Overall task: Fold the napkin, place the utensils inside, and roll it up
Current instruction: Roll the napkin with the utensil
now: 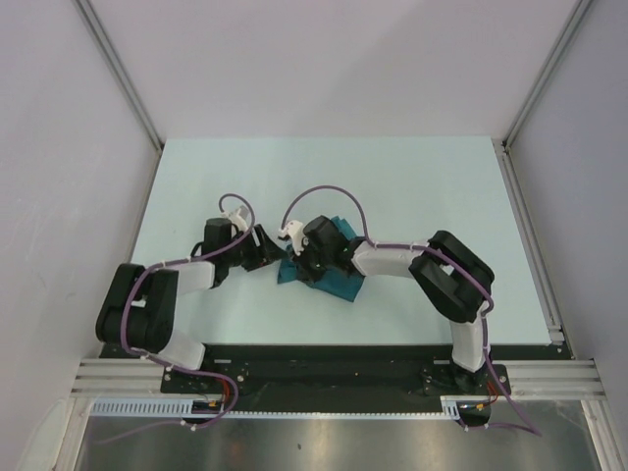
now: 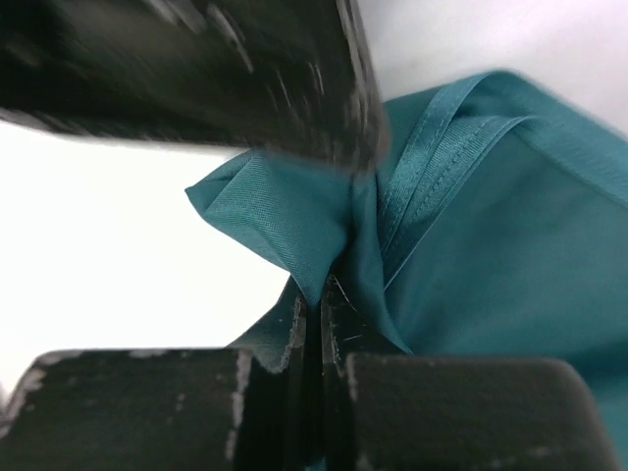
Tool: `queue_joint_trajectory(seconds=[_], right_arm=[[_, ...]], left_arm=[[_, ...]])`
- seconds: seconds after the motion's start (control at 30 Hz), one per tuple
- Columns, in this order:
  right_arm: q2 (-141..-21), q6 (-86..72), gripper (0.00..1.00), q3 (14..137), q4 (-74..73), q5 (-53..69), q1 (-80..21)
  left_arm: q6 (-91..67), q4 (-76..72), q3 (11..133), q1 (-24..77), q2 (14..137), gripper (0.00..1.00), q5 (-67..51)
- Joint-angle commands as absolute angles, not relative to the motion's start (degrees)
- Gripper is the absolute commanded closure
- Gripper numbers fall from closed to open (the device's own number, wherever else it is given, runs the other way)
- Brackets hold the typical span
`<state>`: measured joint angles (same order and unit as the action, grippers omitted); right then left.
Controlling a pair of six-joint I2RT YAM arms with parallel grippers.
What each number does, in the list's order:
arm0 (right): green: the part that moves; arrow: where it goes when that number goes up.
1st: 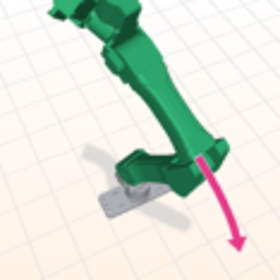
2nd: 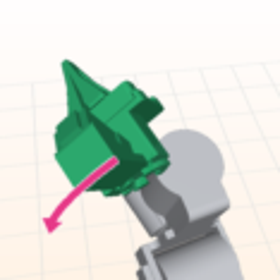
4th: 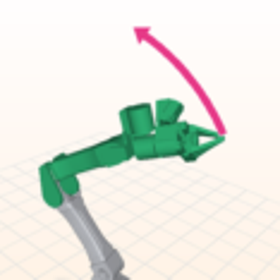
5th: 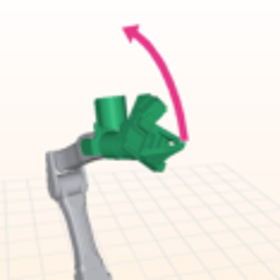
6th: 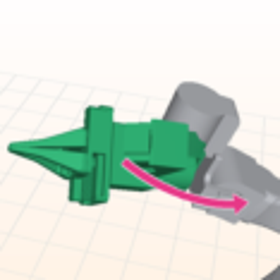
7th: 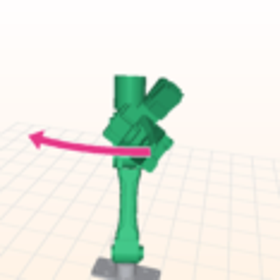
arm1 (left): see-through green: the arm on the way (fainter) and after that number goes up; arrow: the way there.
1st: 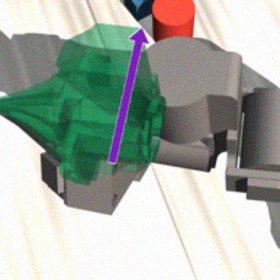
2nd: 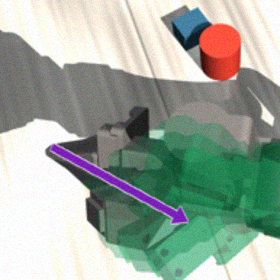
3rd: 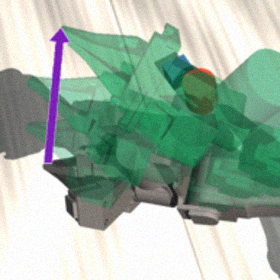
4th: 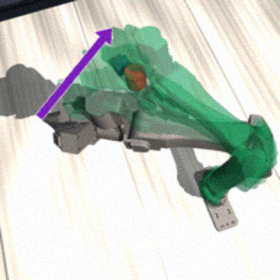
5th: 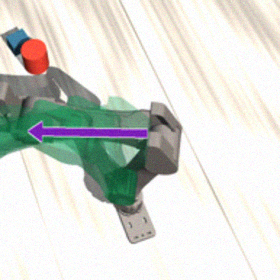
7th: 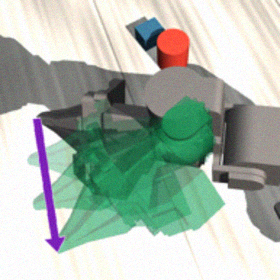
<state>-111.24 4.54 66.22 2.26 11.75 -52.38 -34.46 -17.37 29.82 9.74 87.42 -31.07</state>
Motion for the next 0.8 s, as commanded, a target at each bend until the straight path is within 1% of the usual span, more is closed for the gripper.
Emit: queue_joint_trajectory(seconds=[0.0, 0.2, 0.3, 0.43, 0.63, 0.77], right_arm=[[-114.08, -2.37, 1.00, 71.09, -12.03, 27.23, -49.84], [-118.03, -10.97, 1.00, 76.81, -15.82, 40.84, -45.80], [-118.83, -15.19, 1.00, 77.61, -14.25, 44.28, -44.30], [-121.63, -21.78, 1.00, 77.78, -10.55, 52.20, -41.84], [-126.21, -27.42, 1.00, 78.66, -6.25, 58.53, -38.68], [-128.84, -29.96, 1.00, 78.22, -3.35, 60.64, -36.92]], left_arm=[[-32.87, -17.40, 28.92, 8.96, 80.09, 0.31, -23.31], [-29.63, -21.17, 22.60, 8.96, 71.39, 0.31, -21.88], [-27.87, -23.10, 20.05, 9.23, 69.09, 0.31, -23.55], [-26.81, -28.29, 16.09, 11.33, 65.57, 0.31, -26.54], [-23.73, -32.43, 15.20, 16.16, 67.23, 0.32, -28.04], [-22.94, -34.45, 16.43, 18.63, 70.83, 0.36, -28.48]])
